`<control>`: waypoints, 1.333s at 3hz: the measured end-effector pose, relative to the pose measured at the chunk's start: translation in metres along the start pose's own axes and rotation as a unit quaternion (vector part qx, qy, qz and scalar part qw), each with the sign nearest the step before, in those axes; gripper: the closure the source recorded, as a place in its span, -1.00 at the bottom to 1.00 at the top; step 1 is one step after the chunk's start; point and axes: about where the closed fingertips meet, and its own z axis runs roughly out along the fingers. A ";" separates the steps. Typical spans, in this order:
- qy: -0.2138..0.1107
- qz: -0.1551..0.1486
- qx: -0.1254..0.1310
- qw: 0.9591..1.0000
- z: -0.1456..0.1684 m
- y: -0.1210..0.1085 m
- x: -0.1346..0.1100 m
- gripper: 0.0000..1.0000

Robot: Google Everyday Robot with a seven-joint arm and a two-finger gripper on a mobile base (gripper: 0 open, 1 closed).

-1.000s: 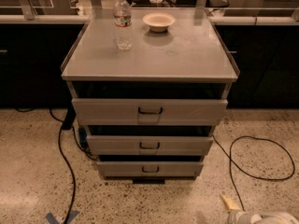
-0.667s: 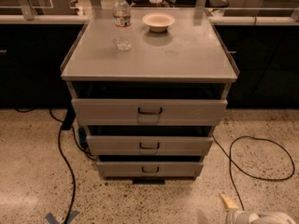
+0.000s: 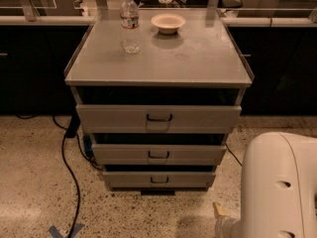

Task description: Open bottom drawer

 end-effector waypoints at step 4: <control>0.091 -0.012 -0.145 0.985 0.025 0.015 0.003 -1.00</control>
Offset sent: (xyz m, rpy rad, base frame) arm -0.0056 0.0065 -0.0249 -0.1613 0.3271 0.0499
